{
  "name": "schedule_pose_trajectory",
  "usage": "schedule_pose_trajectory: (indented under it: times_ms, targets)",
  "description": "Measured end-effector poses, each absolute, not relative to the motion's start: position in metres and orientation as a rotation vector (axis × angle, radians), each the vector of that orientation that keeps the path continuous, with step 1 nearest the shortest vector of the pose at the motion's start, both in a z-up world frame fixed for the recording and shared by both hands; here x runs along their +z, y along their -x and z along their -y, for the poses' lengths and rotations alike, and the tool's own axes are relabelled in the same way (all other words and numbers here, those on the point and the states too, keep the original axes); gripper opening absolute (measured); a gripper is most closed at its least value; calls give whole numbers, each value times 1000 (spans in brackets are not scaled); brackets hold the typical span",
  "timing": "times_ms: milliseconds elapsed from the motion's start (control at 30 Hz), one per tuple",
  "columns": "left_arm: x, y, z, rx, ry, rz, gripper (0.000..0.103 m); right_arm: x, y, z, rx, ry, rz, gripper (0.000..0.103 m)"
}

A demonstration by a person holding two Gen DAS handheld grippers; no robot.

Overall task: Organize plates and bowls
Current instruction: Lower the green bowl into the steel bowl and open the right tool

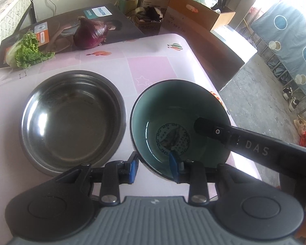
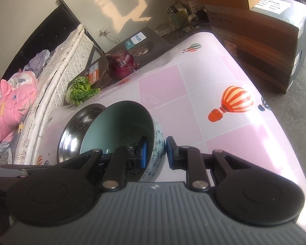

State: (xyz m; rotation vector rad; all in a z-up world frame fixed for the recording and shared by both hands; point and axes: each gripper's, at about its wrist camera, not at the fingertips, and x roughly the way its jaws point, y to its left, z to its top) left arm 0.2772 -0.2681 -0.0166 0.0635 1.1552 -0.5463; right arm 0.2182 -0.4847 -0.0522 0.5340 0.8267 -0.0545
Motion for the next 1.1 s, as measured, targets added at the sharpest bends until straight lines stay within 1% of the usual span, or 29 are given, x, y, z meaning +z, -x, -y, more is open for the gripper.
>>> schedule_pose_trajectory:
  times_ms: [300,500,867,1033,1067,1100]
  targets:
    - [1,-305,207,-463,-10,-1111,33,-33,-260,432,28,-514,-818,19]
    - [-10,-327,176,-405,-2,-1110,33,-41,-293,395,81,-511,-840,19]
    - [-45,-345,166,-390,-1,-1137,33,-84,-327,377,71,-480,-900,19]
    - [-43,-344,162,-395,5,-1120,33,-82,-329,370,81,-406,-879,22]
    - [-39,-343,161,-397,3,-1108,34,-81,-328,371,78,-397,-878,22]
    - [-36,-341,160,-401,0,-1098,37,-81,-329,372,75,-393,-878,24]
